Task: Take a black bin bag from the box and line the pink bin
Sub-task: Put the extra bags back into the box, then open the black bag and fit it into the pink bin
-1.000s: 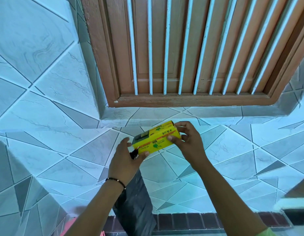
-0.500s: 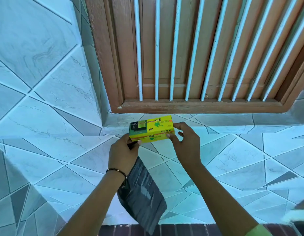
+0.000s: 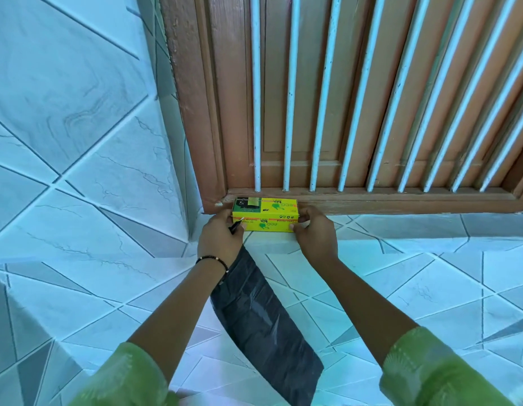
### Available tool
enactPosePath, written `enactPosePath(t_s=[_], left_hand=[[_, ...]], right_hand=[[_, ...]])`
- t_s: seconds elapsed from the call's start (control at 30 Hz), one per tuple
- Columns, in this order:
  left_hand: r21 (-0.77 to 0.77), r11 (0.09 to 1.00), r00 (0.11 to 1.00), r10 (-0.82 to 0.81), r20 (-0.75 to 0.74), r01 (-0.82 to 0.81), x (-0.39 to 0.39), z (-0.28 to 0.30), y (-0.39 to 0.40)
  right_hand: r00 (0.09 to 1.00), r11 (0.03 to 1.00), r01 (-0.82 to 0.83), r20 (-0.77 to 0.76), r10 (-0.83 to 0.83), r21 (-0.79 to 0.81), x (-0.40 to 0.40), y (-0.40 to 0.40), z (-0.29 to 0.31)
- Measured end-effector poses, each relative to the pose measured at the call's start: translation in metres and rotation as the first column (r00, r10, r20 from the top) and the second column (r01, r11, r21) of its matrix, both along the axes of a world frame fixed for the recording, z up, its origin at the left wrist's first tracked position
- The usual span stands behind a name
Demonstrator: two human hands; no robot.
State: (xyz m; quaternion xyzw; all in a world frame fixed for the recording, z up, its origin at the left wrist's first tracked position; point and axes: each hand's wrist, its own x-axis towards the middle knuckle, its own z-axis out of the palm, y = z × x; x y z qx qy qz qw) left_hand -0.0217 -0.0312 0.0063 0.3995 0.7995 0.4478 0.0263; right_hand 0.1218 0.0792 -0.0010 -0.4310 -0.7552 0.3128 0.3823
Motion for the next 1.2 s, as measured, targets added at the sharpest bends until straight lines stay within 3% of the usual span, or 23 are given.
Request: enactPosePath(t_s=[0.13, 0.3, 0.37, 0.43, 0.57, 0.63, 0.8, 0.93, 1.2], left_hand=[[-0.035, 0.998, 0.997, -0.058, -0.05, 0.056, -0.006, -0.007, 0.001], [0.103, 0.993, 0.998, -0.053, 0.027, 0.05, 0.012, -0.024, -0.031], [0.141, 0.985, 0.991, -0.114, 0.069, 0.103, 0.02, -0.029, -0.043], [0.157, 0.969, 0.975, -0.207, 0.084, 0.192, 0.03, -0.03, -0.055], [0.204, 0.889, 0.896, -0.435, 0.091, 0.411, 0.058, -0.03, -0.086], [0.211, 0.868, 0.87, -0.478, 0.116, 0.449, 0.07, -0.035, -0.099], [0.147, 0.92, 0.899, -0.387, 0.206, 0.363, 0.089, -0.051, -0.13], [0.032, 0.968, 0.922, -0.248, 0.296, 0.25, 0.1, -0.067, -0.154], [0.022, 0.983, 0.888, -0.173, 0.425, 0.181, 0.145, -0.068, -0.193]], right_hand=[[0.998, 0.998, 0.055, 0.017, -0.055, -0.008, -0.007, 0.001, 0.001], [0.989, 0.989, 0.123, -0.096, -0.115, 0.08, 0.012, -0.035, -0.015], [0.993, 0.996, 0.017, -0.115, -0.007, 0.091, 0.019, -0.063, -0.03], [0.985, 0.989, -0.149, -0.084, 0.148, -0.011, 0.025, -0.087, -0.042], [0.861, 0.83, -0.493, -0.01, 0.508, -0.262, 0.039, -0.118, -0.047], [0.815, 0.76, -0.565, -0.072, 0.575, -0.32, 0.048, -0.127, -0.047], [0.845, 0.739, -0.535, -0.253, 0.472, -0.41, 0.076, -0.141, -0.048], [0.86, 0.737, -0.51, -0.244, 0.449, -0.443, 0.103, -0.151, -0.045], [0.894, 0.774, -0.448, -0.239, 0.379, -0.447, 0.159, -0.171, -0.044]])
